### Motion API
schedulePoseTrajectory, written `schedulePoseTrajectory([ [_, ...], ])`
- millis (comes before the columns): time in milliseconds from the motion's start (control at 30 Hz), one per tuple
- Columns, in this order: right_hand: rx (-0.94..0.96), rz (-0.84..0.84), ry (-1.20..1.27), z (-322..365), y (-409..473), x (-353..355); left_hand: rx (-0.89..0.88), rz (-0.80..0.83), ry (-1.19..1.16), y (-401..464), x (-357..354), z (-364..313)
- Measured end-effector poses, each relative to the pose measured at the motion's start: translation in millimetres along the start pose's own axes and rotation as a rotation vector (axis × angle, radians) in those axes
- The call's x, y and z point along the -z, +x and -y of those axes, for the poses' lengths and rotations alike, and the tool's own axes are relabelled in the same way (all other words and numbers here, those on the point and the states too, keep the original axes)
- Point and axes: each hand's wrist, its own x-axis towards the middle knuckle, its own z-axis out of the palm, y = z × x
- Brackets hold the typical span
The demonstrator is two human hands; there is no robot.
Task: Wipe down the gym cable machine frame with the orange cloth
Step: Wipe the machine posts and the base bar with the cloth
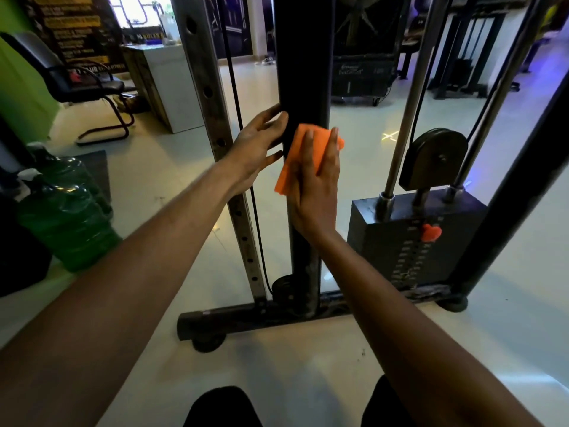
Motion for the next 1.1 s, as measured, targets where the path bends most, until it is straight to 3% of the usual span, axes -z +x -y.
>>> schedulePoseTrajectory([
  [133,0.000,-0.031,-0.027,-12,-15,-9,0.007,-0.013,0.004,-3,-7,19],
  [300,-0.076,0.185,-0.080,-57,-110,-23,-0.019,-0.022,-0.057,-10,-21,51],
  [533,-0.019,0.019,0.038,-36,-38,-17,-0.052,-0.046,-0.038,-6,-21,53],
  [733,-0.059,0.230,-0.047,-80,-127,-26,-0.068,-0.067,-0.048,-12,-28,72],
  [967,-0.079,0.013,0.059,-54,-84,-40,-0.006,-0.087,-0.019,-22,-32,105],
  [1100,-0.011,0.160,-0.035,-95,-135,-48,0.005,-0.110,-0.030,-26,-38,122],
])
